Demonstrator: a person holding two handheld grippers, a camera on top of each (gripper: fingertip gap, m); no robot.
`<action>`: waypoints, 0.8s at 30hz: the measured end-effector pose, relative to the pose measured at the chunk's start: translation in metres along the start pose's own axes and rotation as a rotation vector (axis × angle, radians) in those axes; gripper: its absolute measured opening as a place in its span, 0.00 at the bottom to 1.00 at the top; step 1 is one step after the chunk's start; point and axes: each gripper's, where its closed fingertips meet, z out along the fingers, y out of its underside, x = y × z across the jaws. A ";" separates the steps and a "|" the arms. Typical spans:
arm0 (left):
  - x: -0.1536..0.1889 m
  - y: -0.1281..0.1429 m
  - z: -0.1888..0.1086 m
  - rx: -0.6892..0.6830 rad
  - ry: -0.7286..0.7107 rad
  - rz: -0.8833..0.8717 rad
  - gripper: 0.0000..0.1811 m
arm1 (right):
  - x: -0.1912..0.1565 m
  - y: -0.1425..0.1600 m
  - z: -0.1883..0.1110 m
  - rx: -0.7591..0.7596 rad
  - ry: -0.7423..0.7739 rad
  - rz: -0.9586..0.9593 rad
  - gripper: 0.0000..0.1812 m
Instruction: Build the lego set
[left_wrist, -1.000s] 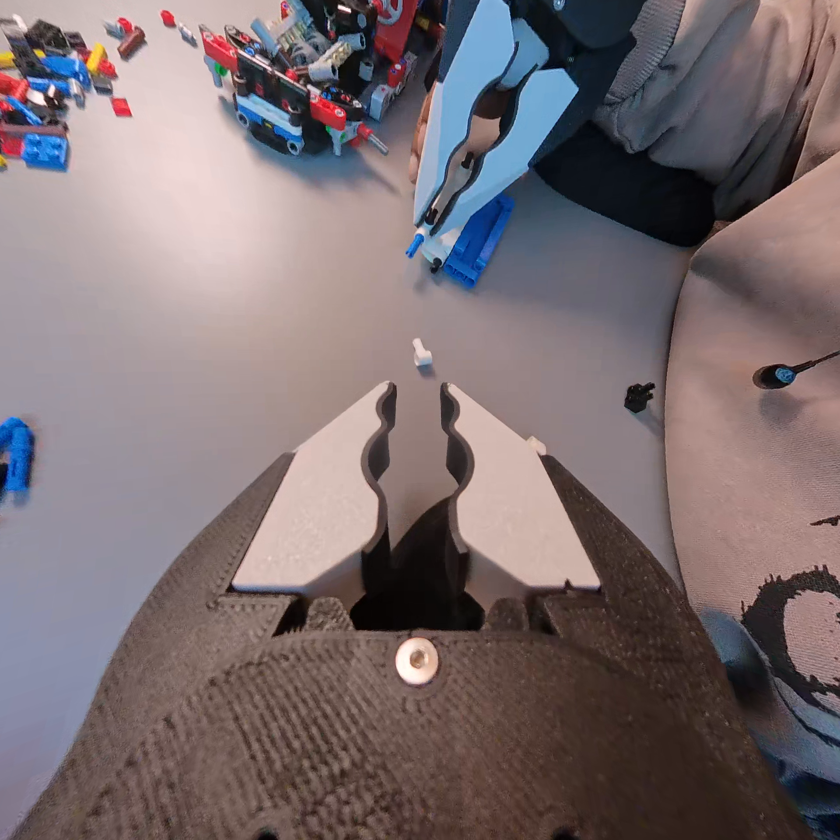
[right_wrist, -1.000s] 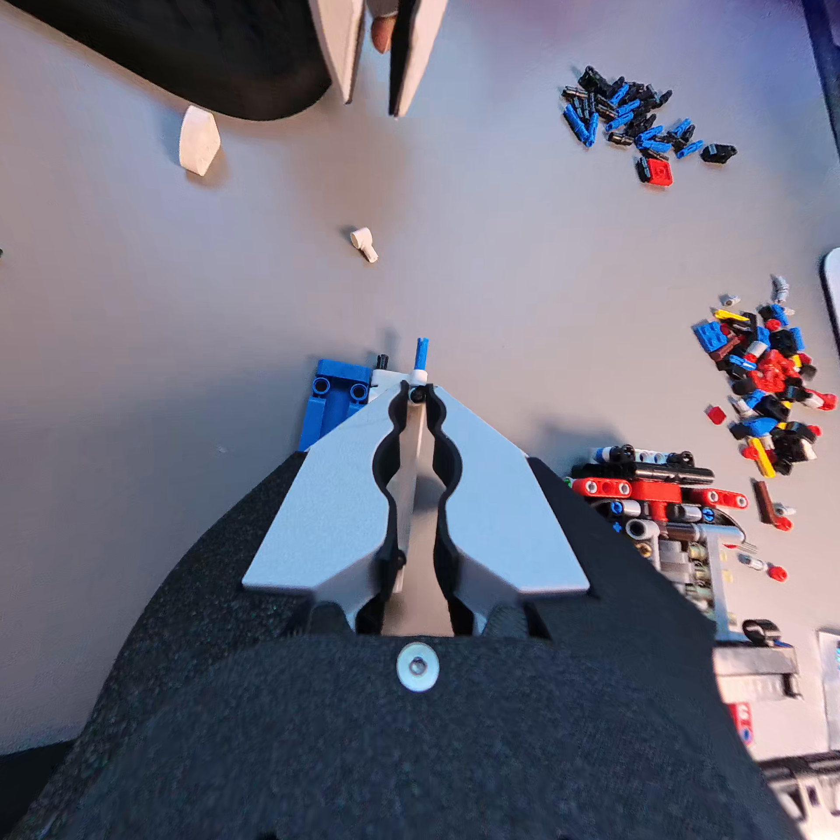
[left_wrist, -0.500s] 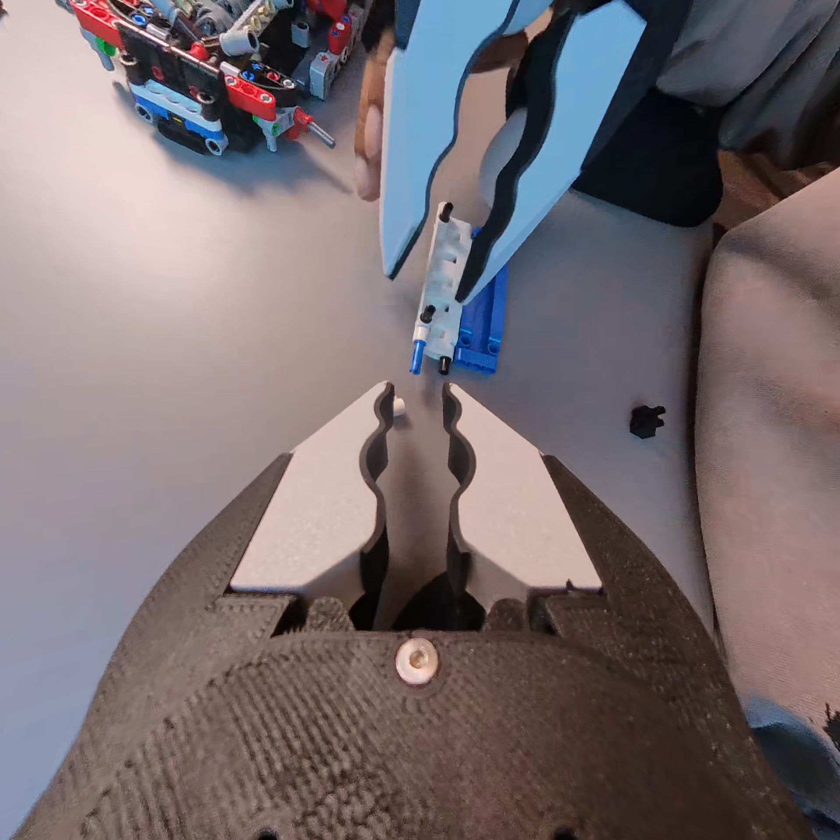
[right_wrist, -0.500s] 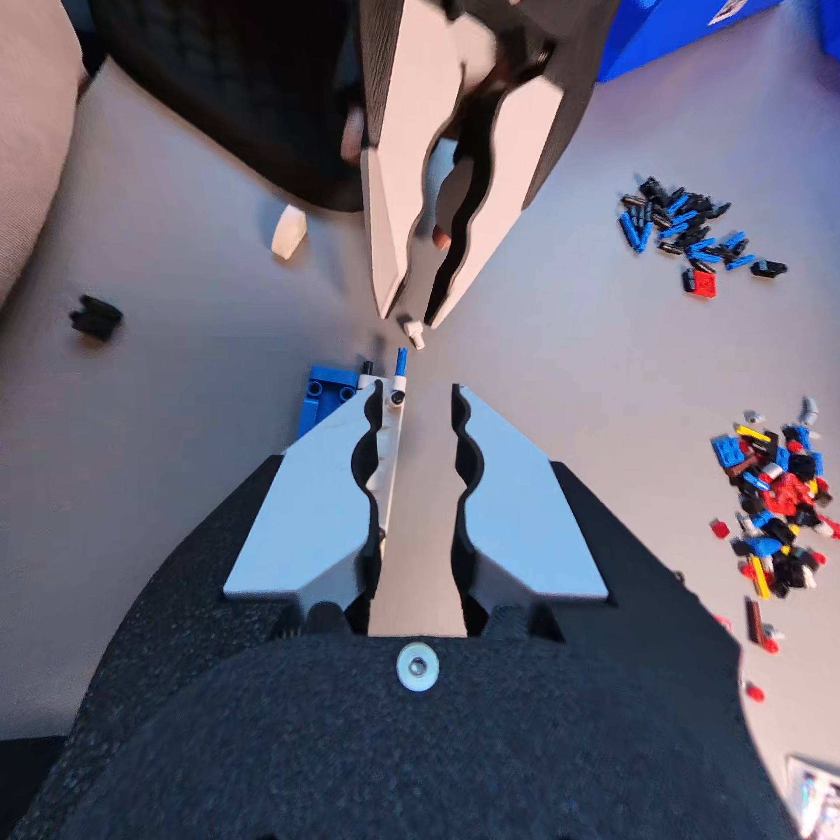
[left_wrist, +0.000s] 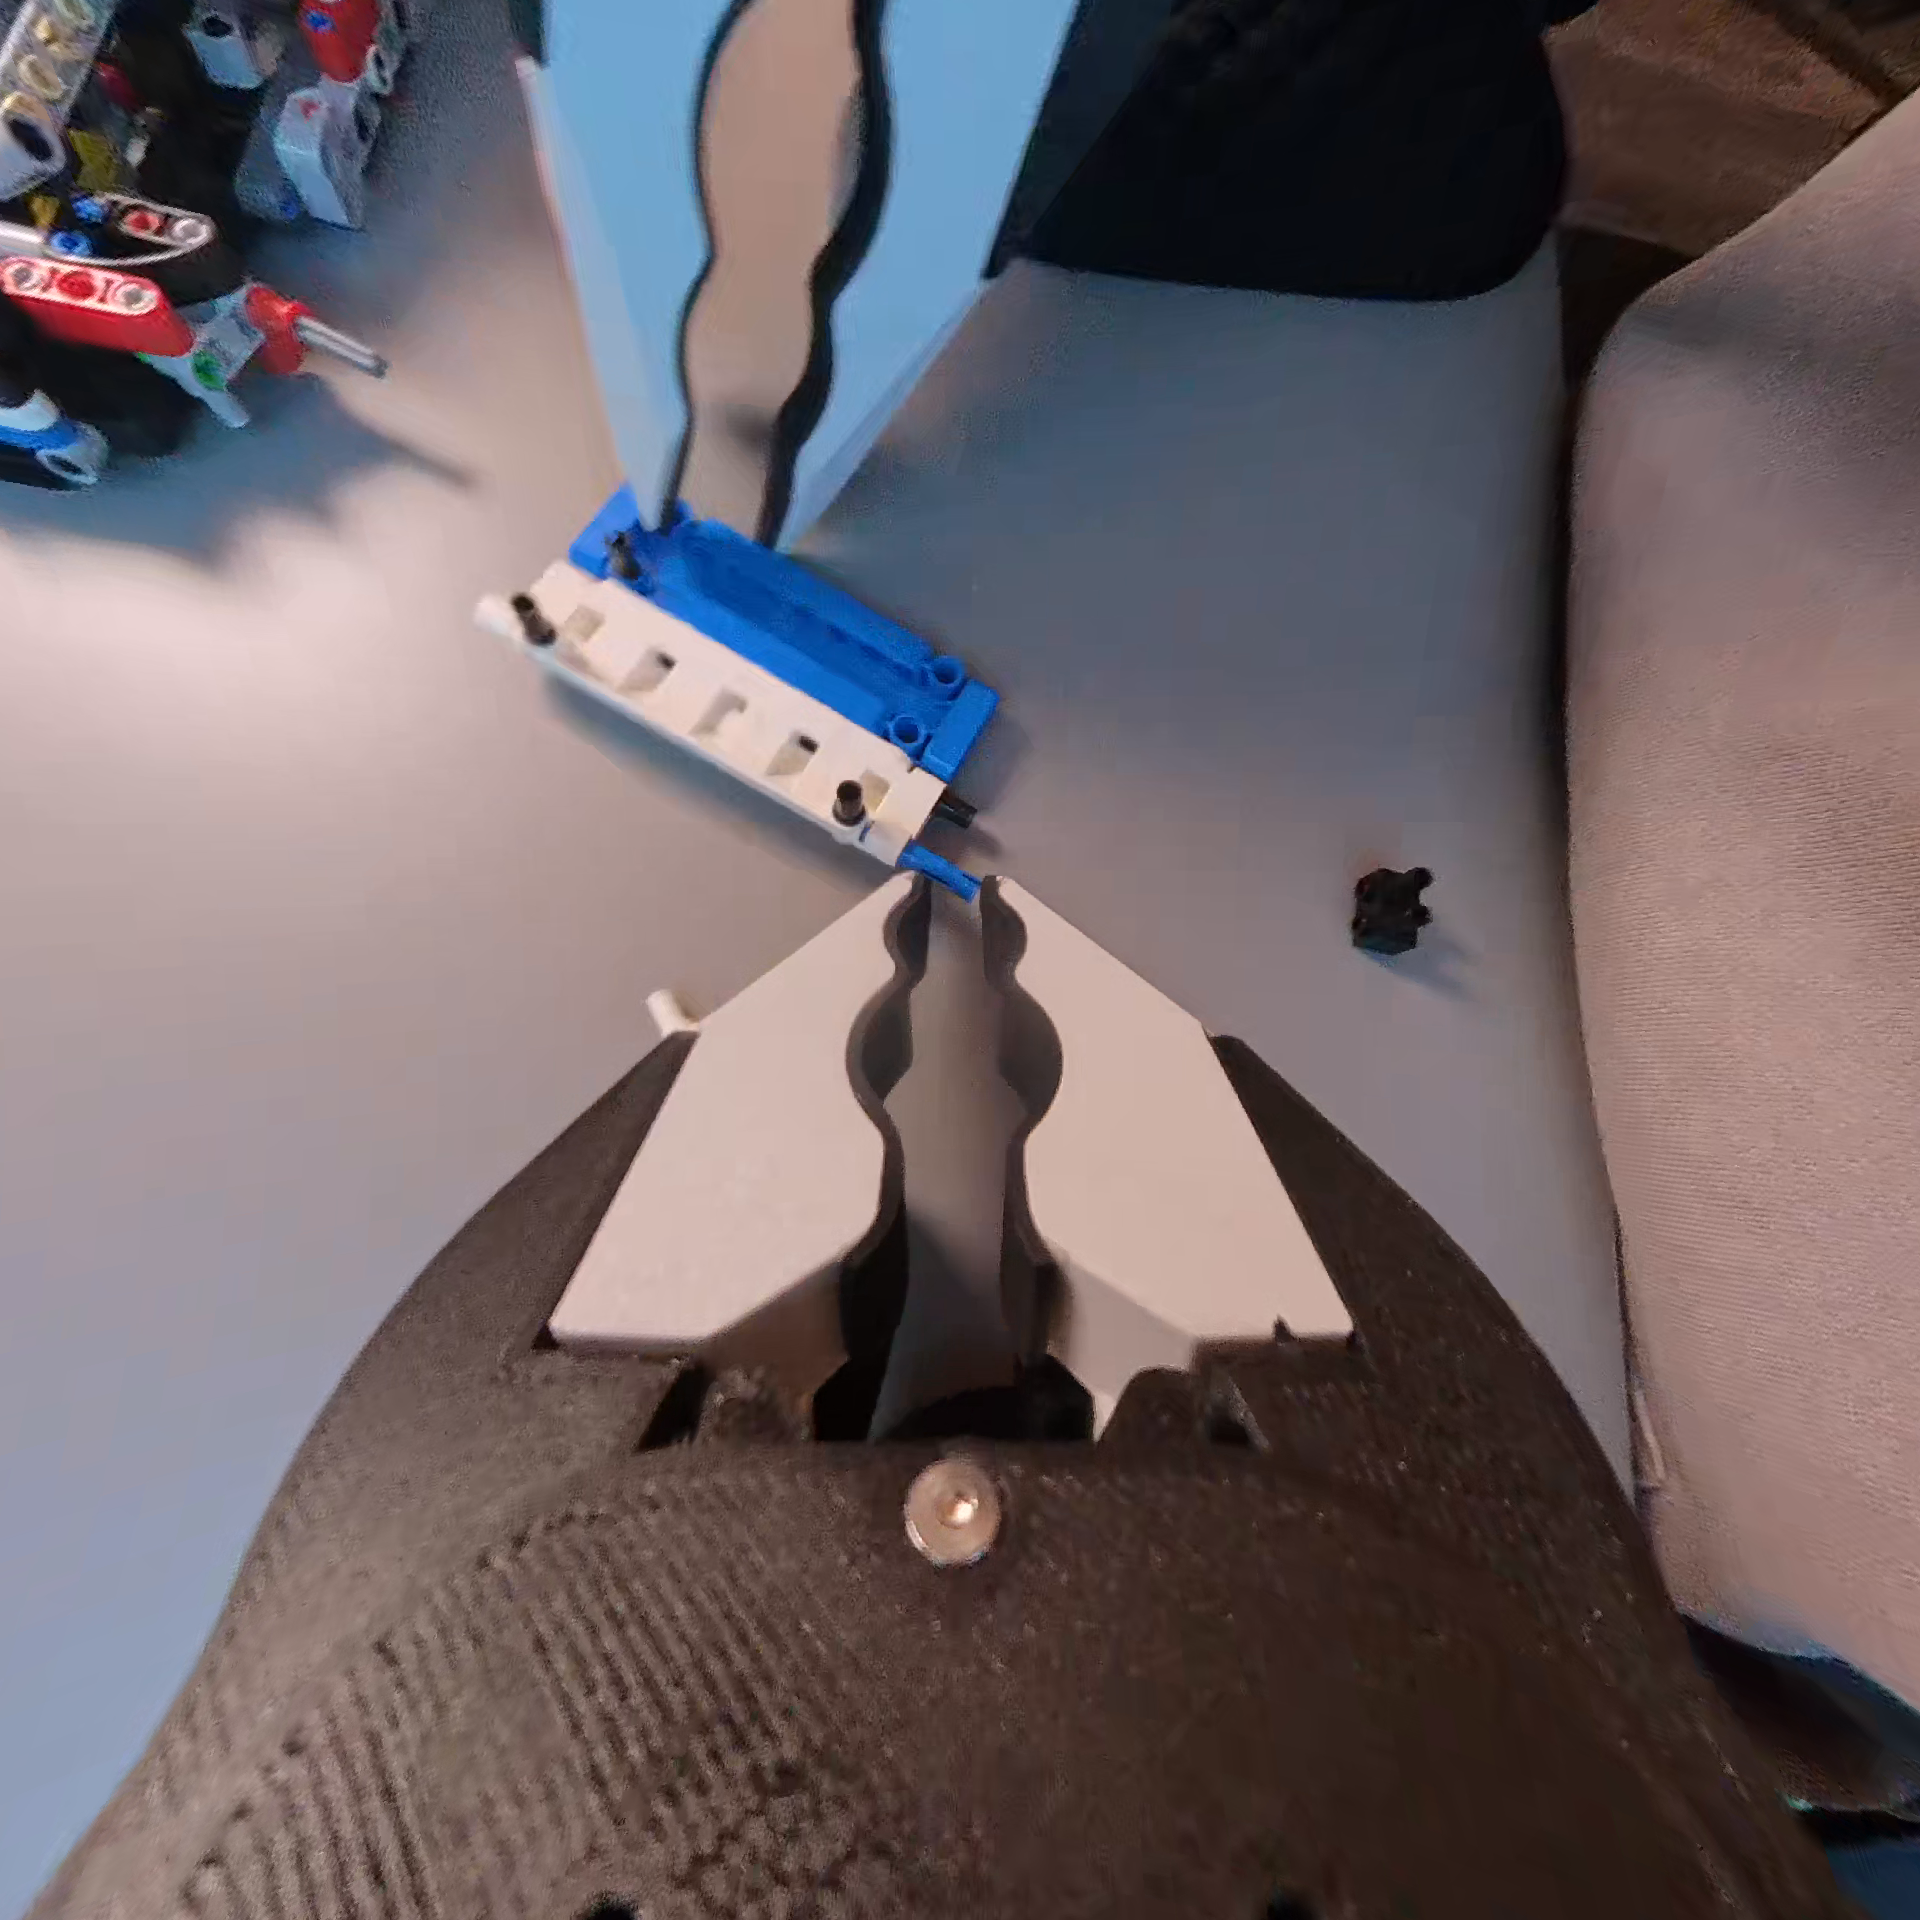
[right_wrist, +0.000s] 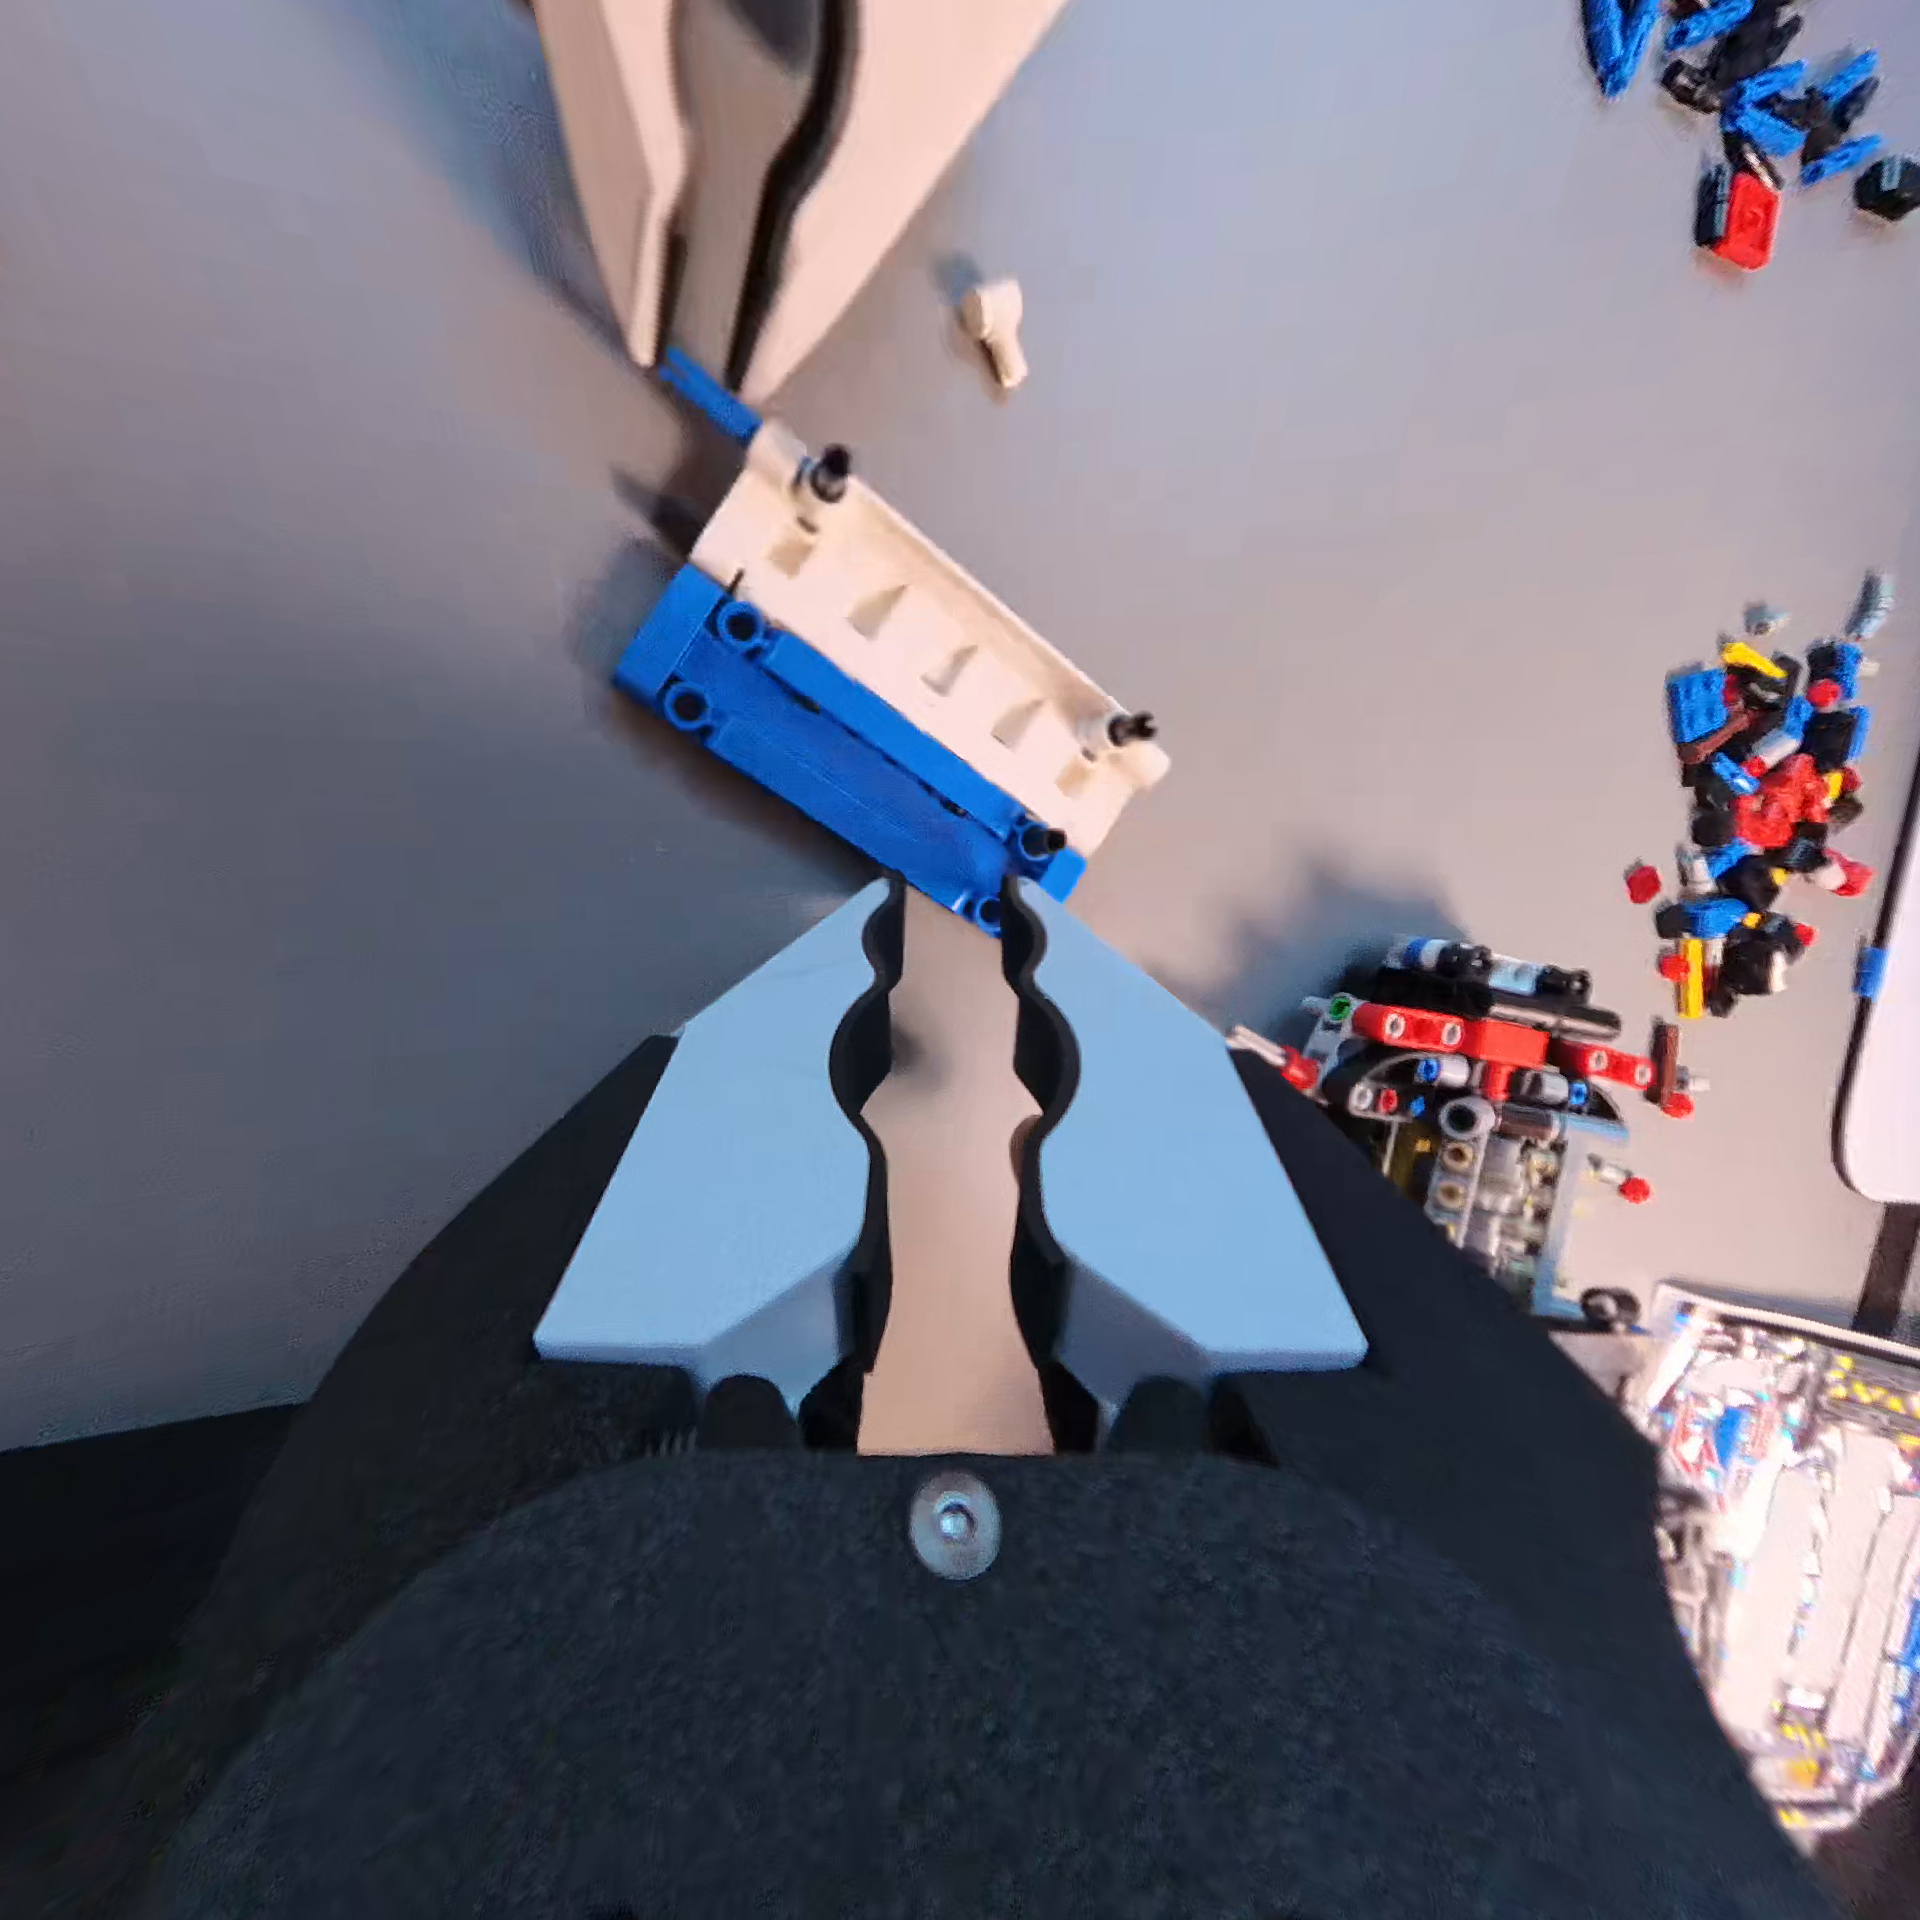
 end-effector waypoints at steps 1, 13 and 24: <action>0.001 0.000 0.000 0.006 -0.015 -0.008 0.04 | 0.003 -0.001 0.002 0.004 -0.014 0.001 0.09; 0.016 0.030 -0.055 -0.016 -0.036 -0.052 0.12 | -0.002 -0.006 -0.020 0.163 0.059 0.193 0.11; 0.009 -0.008 -0.057 0.195 0.083 -0.207 0.03 | -0.021 -0.083 -0.050 0.545 0.075 0.218 0.12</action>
